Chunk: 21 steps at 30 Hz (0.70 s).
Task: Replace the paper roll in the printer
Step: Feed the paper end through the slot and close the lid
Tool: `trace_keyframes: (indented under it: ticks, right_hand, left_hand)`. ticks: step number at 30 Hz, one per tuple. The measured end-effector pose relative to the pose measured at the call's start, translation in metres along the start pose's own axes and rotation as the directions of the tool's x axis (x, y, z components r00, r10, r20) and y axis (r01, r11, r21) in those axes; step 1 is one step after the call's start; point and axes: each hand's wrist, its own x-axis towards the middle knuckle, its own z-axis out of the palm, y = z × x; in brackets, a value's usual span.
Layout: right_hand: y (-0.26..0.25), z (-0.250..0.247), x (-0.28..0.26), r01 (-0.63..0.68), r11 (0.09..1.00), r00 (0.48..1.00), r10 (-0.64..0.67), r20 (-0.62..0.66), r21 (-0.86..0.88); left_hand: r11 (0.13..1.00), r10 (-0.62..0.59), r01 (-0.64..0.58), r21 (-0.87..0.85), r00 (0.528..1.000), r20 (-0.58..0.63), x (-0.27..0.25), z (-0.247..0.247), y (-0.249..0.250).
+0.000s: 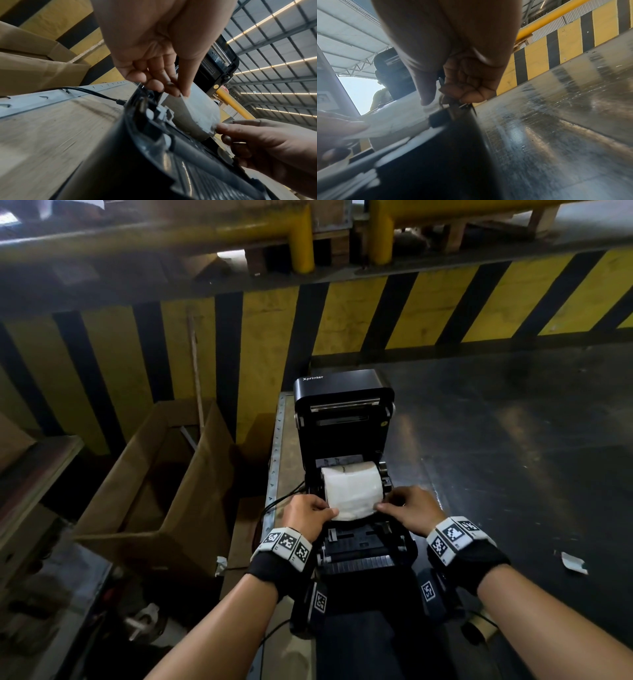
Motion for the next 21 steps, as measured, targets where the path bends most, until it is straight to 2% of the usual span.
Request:
trace_keyframes:
  ticks: [4, 10, 14, 21]
  right_hand:
    - [0.001, 0.0, -0.002, -0.018, 1.0, 1.0, 0.018, 0.02, -0.015]
    - [-0.001, -0.002, -0.006, 0.024, 1.0, 0.999, -0.023, 0.049, -0.02]
    - [-0.001, -0.002, -0.006, 0.03, 0.999, 0.996, -0.028, 0.089, -0.028]
    - [-0.009, -0.003, -0.005, 0.067, 0.964, 0.983, -0.02, 0.183, -0.258]
  left_hand:
    - [0.999, -0.005, 0.003, 0.039, 0.998, 0.057, 0.001, -0.001, -0.002]
    - [0.999, 0.012, -0.016, 0.036, 0.994, 0.105, 0.005, -0.004, -0.004]
    - [0.986, 0.039, -0.057, 0.157, 0.992, 0.121, 0.001, -0.003, -0.004]
    - [0.969, 0.014, -0.047, 0.241, 0.99, 0.139, 0.004, 0.003, -0.004]
